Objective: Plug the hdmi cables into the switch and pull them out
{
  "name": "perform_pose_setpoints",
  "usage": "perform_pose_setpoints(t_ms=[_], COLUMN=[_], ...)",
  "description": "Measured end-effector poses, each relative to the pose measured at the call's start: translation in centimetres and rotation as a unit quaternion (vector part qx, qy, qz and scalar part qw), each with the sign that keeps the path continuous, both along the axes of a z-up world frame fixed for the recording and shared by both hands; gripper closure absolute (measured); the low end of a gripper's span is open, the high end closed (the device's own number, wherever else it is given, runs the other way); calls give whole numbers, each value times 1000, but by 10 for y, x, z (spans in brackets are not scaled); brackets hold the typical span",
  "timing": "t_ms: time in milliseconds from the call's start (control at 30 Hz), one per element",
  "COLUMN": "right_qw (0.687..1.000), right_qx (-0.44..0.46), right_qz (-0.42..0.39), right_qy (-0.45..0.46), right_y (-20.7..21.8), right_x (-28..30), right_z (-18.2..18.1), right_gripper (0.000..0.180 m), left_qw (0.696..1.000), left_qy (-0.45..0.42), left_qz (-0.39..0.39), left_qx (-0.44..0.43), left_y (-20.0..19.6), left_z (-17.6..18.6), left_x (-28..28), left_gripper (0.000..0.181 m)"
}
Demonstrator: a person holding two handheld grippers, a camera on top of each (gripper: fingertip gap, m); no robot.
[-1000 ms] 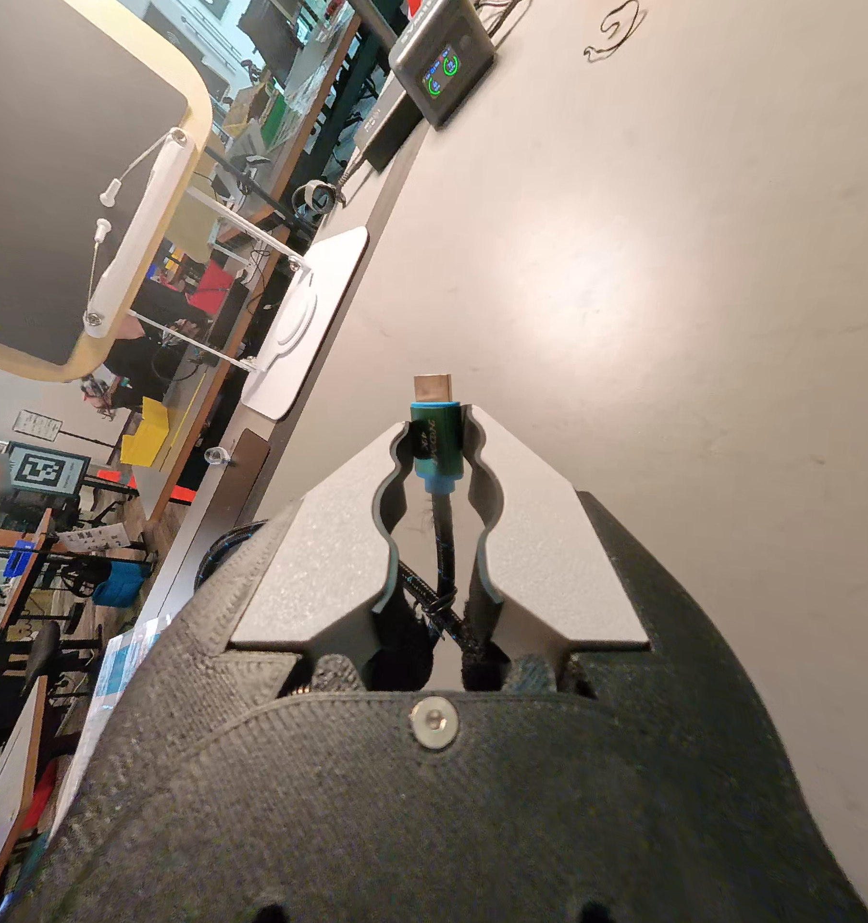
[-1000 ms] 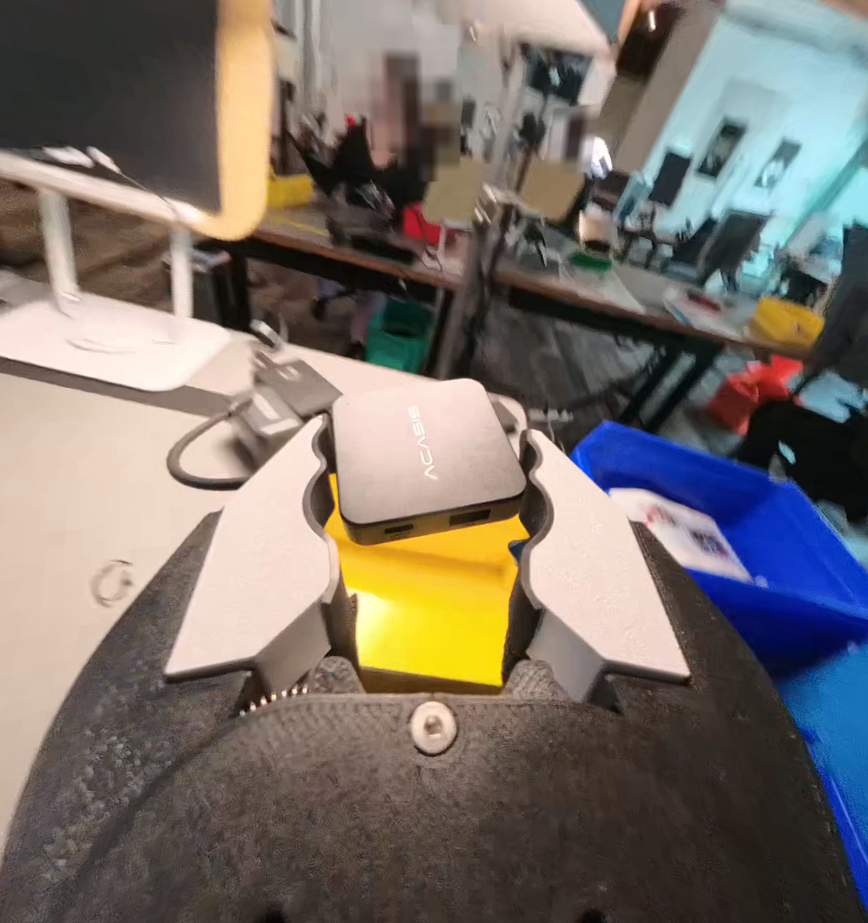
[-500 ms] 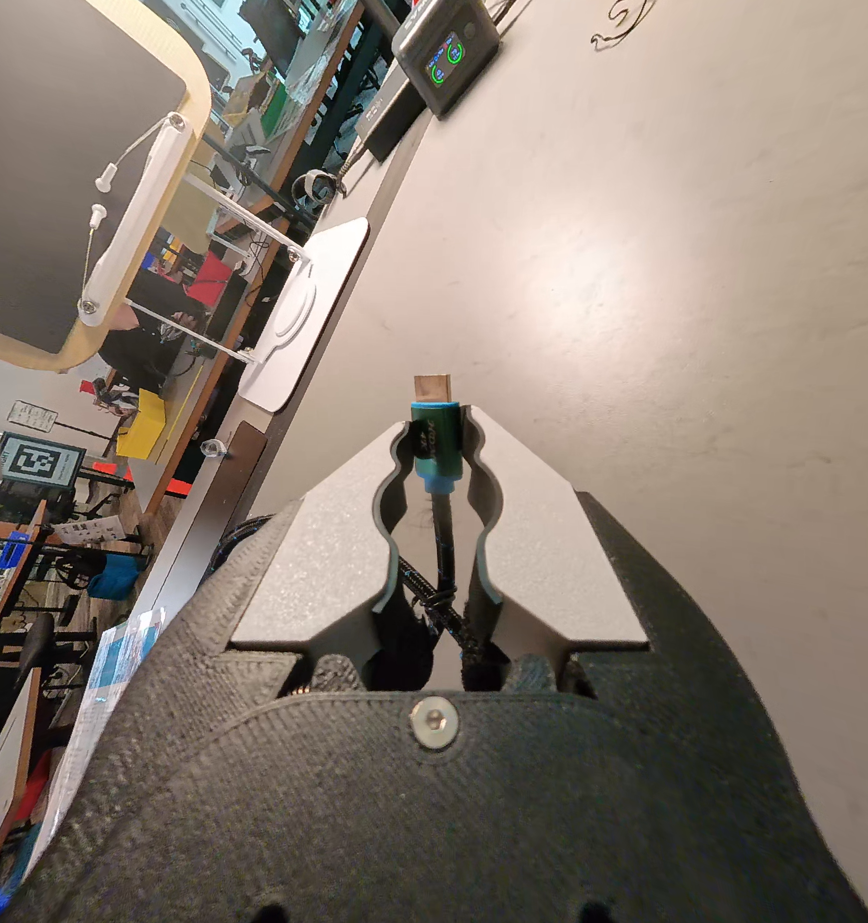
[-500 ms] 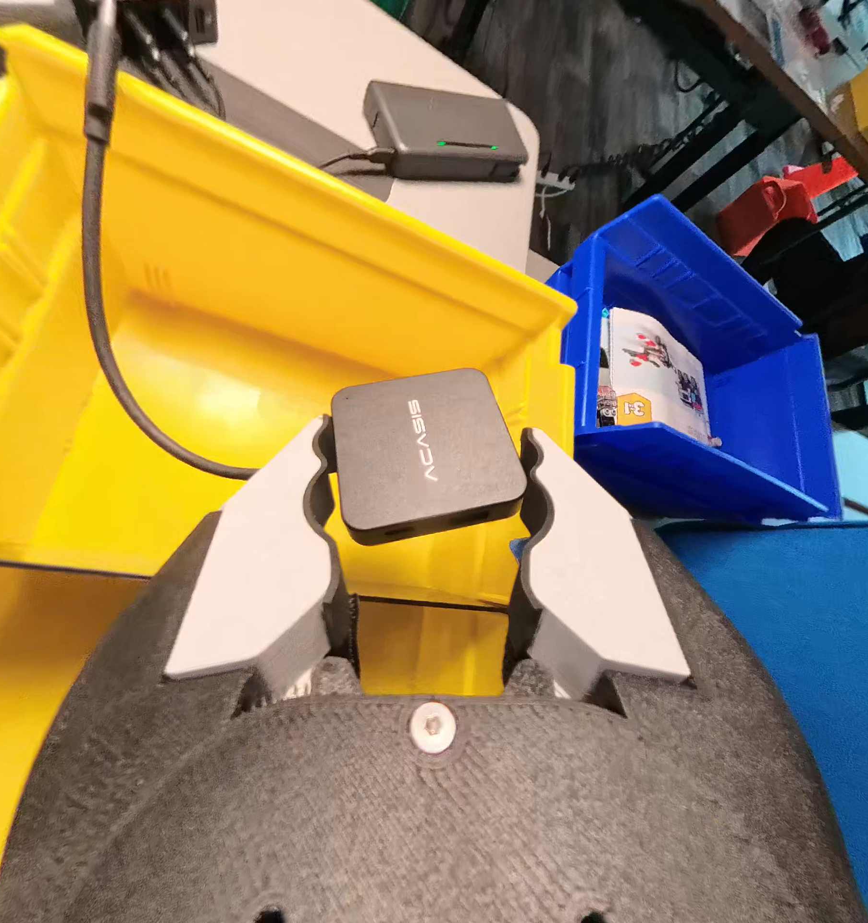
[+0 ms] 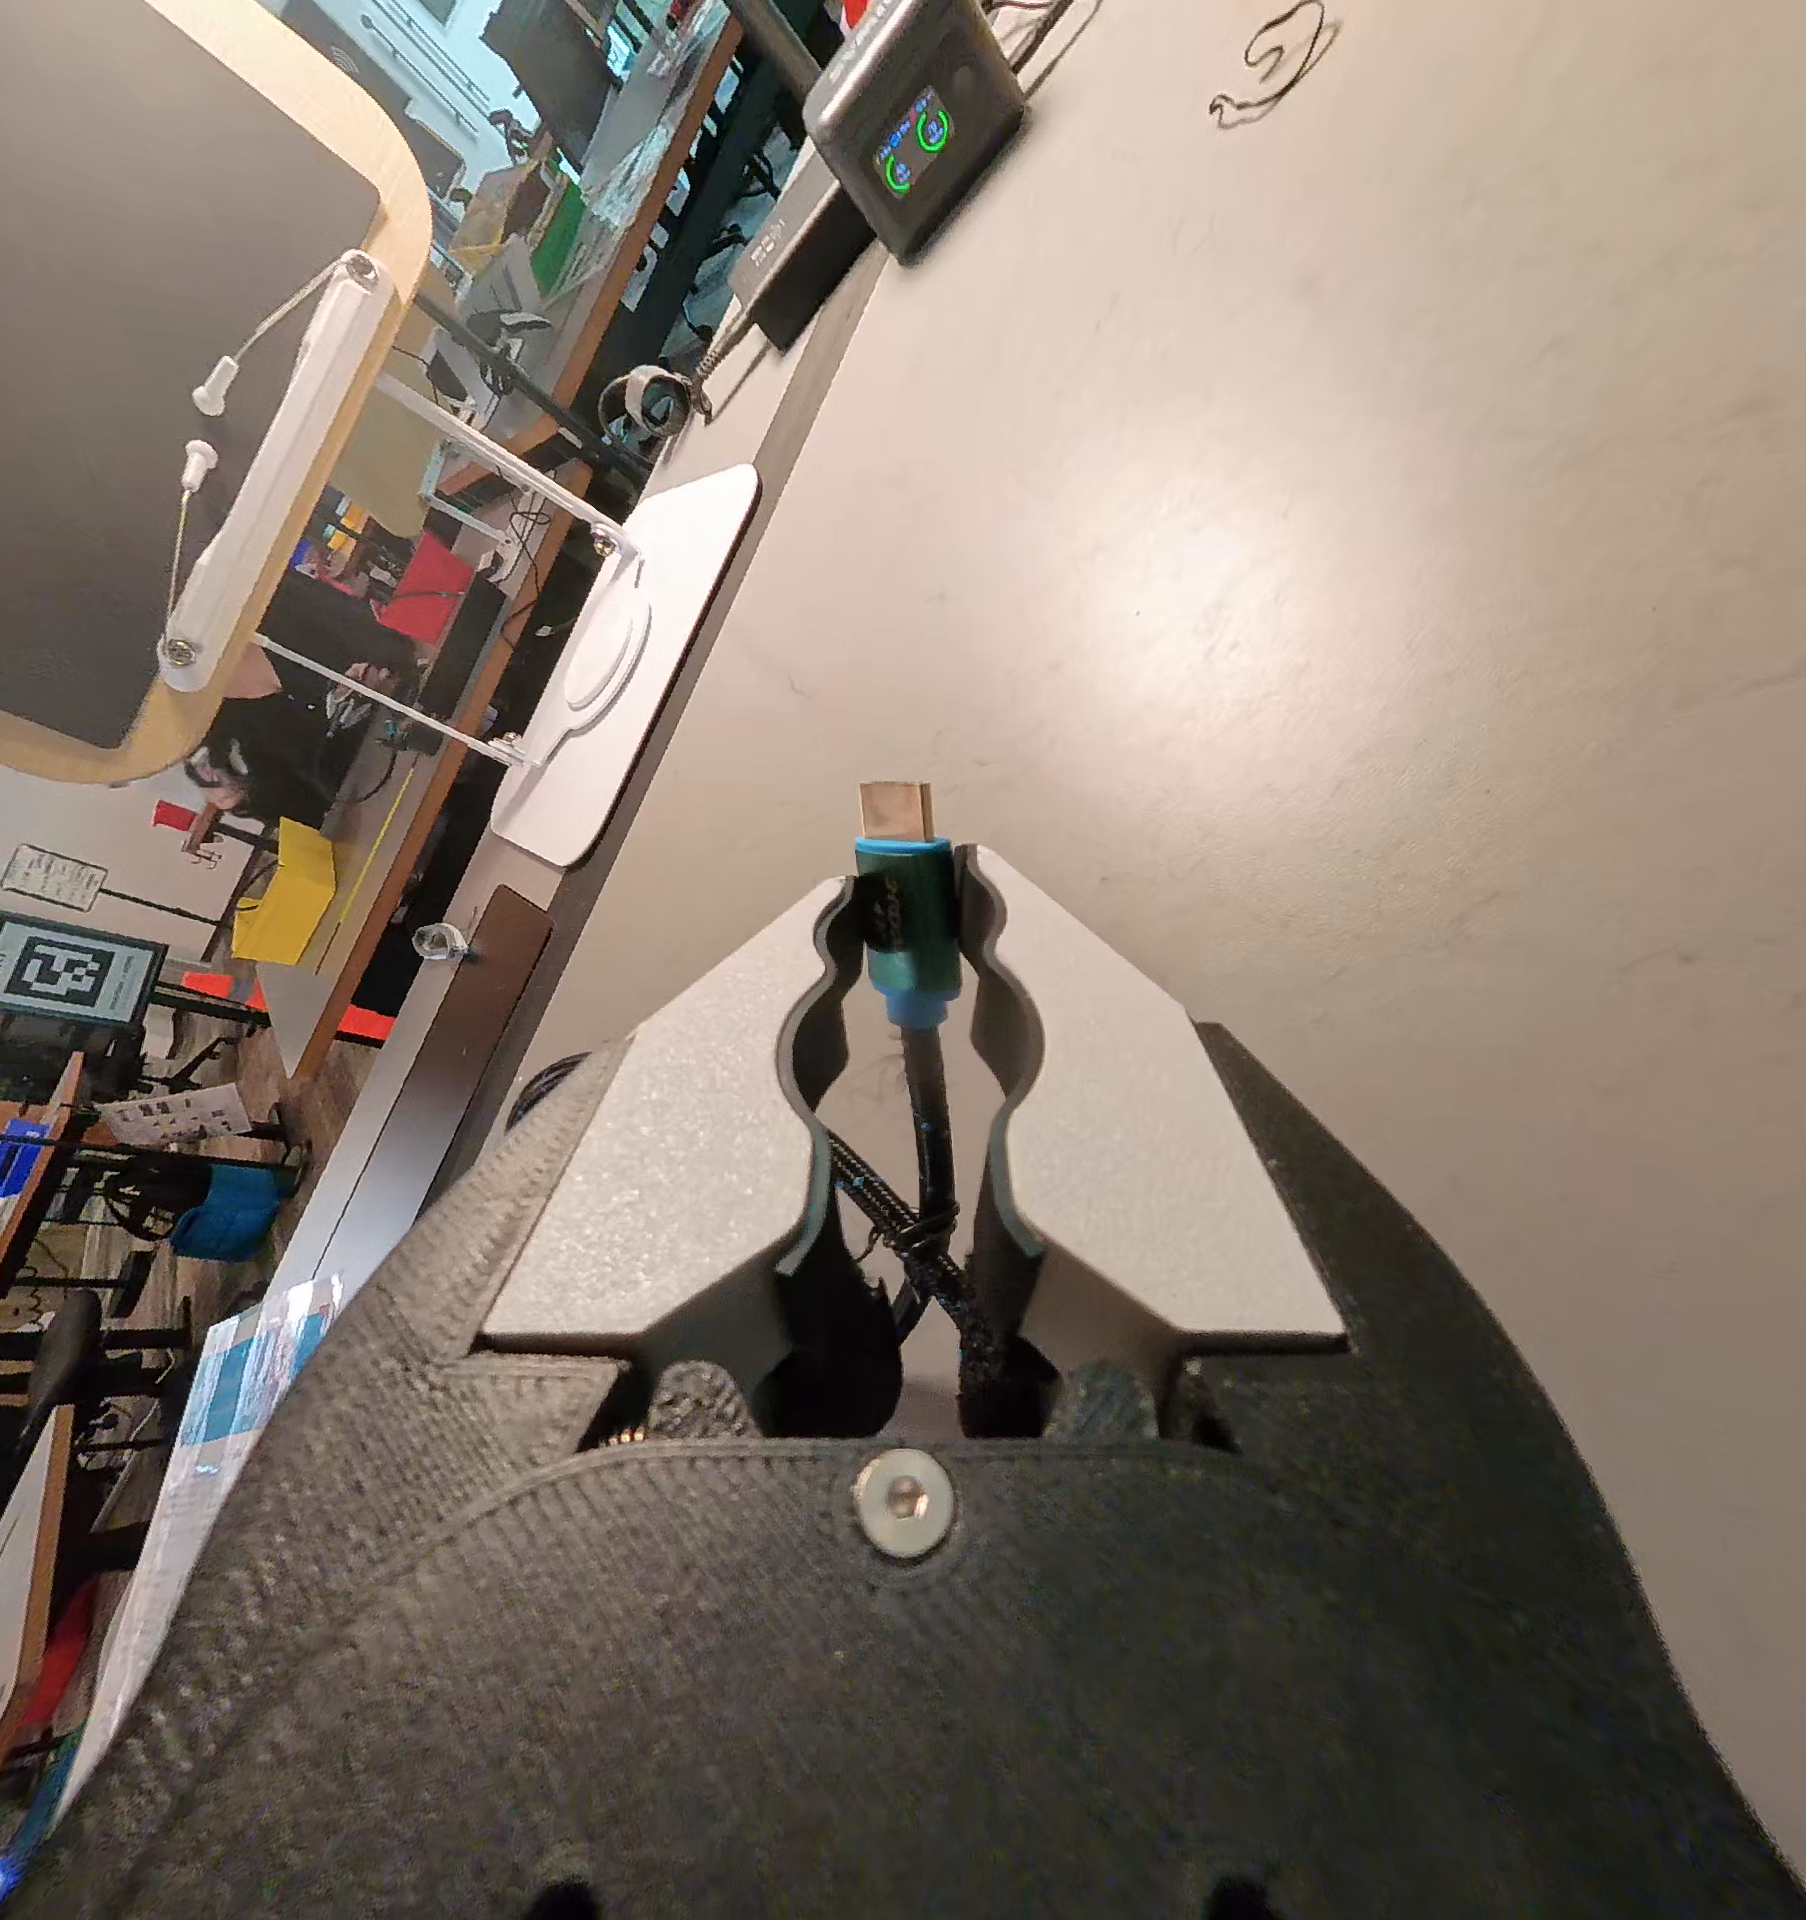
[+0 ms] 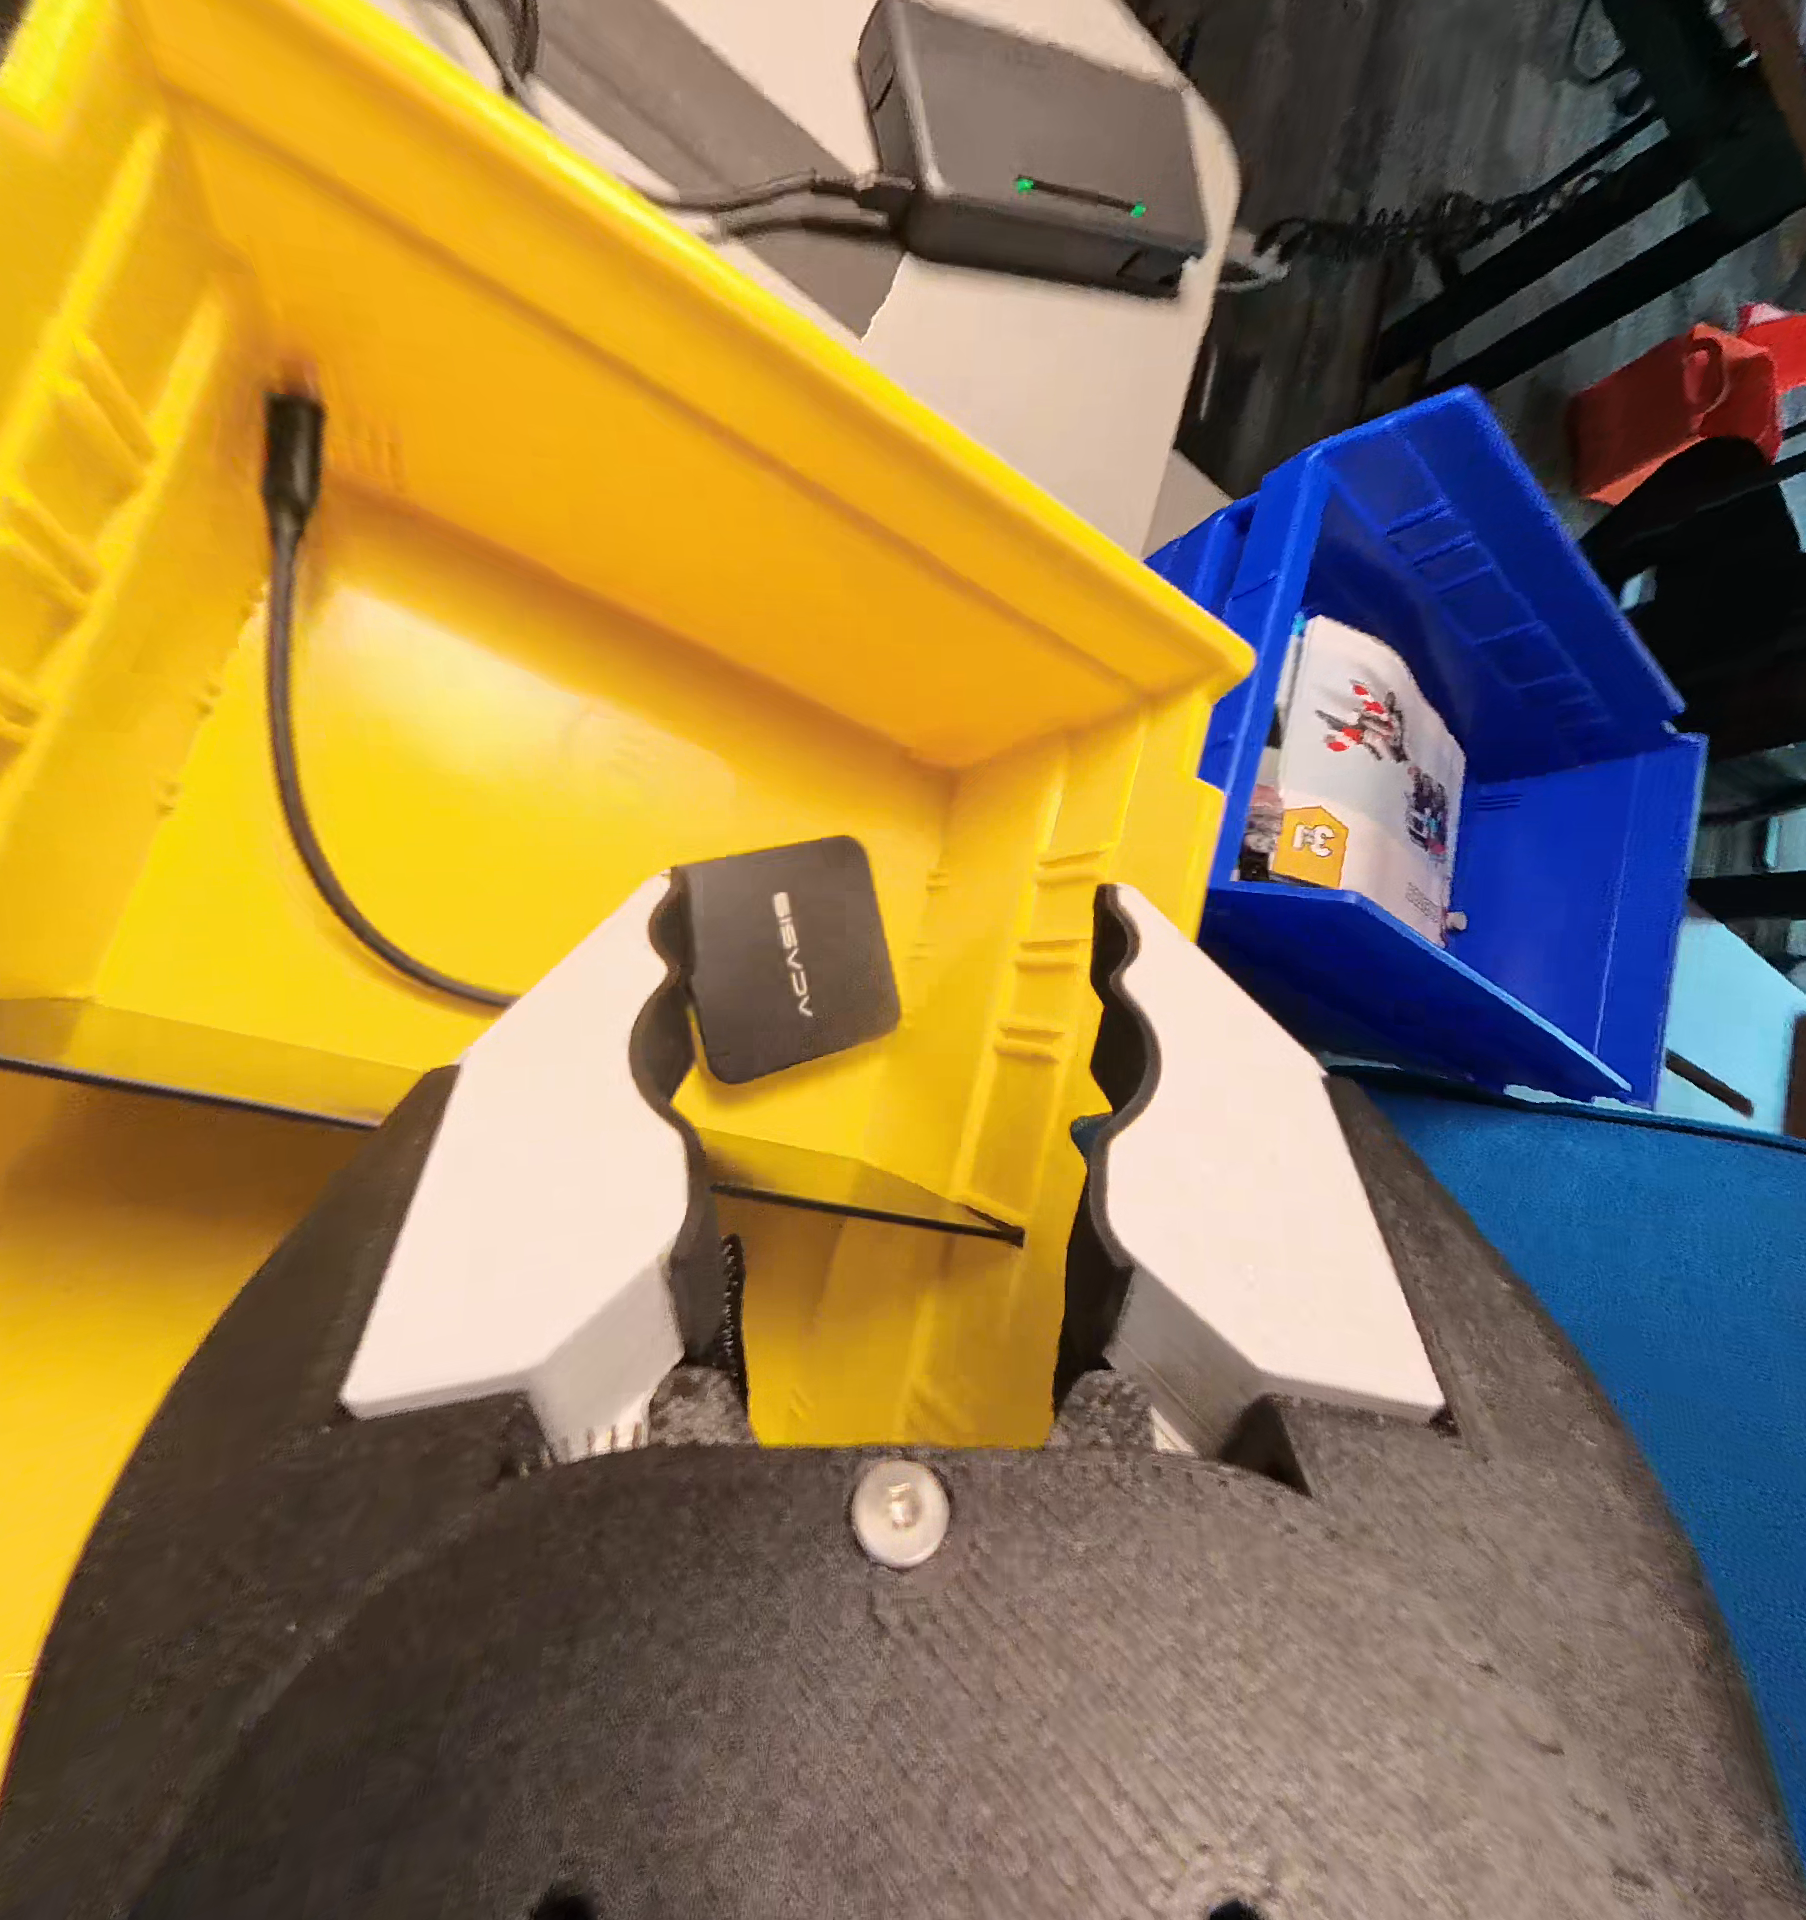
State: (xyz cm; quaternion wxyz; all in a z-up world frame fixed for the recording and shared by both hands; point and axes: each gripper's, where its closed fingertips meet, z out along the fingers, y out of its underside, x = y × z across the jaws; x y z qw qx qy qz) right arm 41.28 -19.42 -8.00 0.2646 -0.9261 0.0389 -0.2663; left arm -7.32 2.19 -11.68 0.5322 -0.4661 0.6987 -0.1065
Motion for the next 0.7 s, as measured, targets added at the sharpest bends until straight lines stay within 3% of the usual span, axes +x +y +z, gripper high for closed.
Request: perform_pose_setpoints(t_ms=[100,267,467,567,700], right_qw=[997,961,867,815,821], right_qx=[76,218,275,267,299], right_qz=[29,170,367,419,422], right_qy=[-7,24,195,298,241], right_y=[11,55,115,141,182], right_x=[-33,-171,-373,-457,-497], right_z=[31,74,46,22,12], right_gripper=[104,114,120,115,109], left_qw=[1000,990,928,888,867], left_qy=[-20,-112,-282,-344,-359], left_qz=[-4,-27,-83,-107,-118], left_qx=[-6,-79,-230,-287,-324], left_y=[-3,-13,-20,-19,-16], left_z=[8,38,95,115,116], left_x=[1,4,-11,-22,-25], left_gripper=[162,163,166,166,166])
